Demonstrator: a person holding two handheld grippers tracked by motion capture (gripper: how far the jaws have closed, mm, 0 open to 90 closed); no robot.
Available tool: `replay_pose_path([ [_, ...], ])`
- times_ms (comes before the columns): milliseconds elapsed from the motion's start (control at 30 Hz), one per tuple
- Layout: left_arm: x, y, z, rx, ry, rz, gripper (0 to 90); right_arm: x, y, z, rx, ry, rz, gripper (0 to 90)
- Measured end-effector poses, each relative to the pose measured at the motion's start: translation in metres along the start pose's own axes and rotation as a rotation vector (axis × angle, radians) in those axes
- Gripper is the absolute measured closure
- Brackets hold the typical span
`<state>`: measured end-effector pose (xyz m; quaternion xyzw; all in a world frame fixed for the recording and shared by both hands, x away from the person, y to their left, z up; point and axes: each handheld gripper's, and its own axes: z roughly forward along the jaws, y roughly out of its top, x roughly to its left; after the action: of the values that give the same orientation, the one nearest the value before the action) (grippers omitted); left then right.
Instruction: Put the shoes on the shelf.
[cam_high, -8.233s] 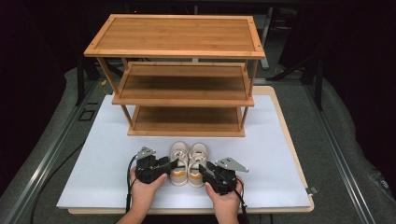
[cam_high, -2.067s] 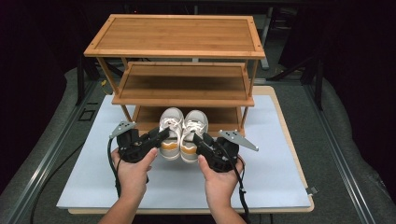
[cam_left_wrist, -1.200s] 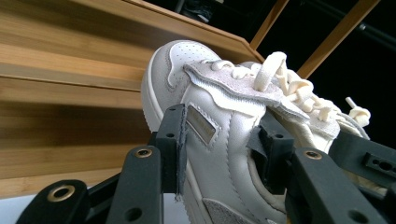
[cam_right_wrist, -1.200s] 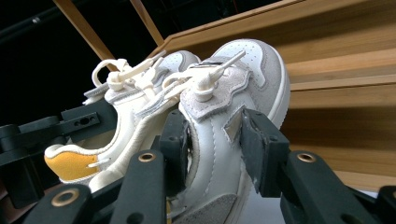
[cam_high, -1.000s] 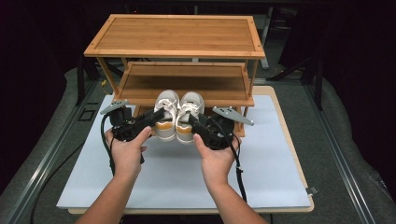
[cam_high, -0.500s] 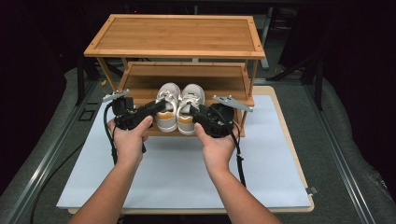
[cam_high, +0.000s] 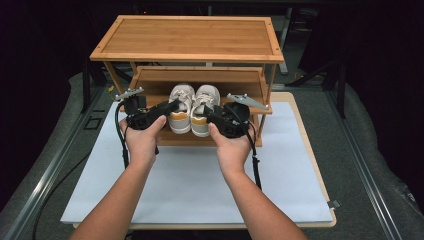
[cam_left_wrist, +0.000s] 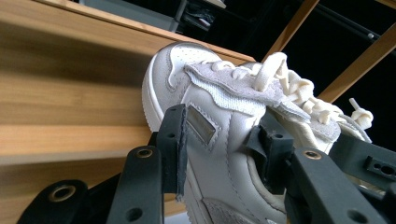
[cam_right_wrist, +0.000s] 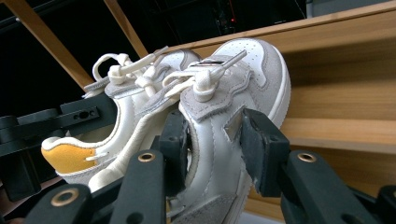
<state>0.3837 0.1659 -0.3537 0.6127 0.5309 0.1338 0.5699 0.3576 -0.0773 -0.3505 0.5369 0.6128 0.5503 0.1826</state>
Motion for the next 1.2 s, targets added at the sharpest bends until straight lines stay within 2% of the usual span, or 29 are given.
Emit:
replay_pose_path([
  [233,0.003,0.003,0.010,0.010,0.000,-0.007,60.7,-0.004,0.005,0.007,0.017,-0.014,-0.007,62.2],
  [367,0.005,0.007,0.017,0.022,0.008,0.007,60.7,-0.008,0.006,0.014,0.017,-0.020,0.002,62.2],
  [567,0.008,0.009,0.022,0.033,0.013,0.005,60.7,-0.013,0.008,0.021,0.022,-0.016,0.012,62.2],
  [900,0.014,0.015,0.035,0.053,0.033,-0.007,60.7,-0.022,0.013,0.035,0.033,-0.012,0.025,62.5],
  [1100,0.017,0.016,0.040,0.070,0.029,-0.020,60.6,-0.026,0.015,0.041,0.047,-0.012,0.025,63.0],
  [1200,0.017,0.018,0.044,0.071,0.029,-0.024,60.6,-0.029,0.017,0.043,0.040,-0.010,0.042,63.1],
])
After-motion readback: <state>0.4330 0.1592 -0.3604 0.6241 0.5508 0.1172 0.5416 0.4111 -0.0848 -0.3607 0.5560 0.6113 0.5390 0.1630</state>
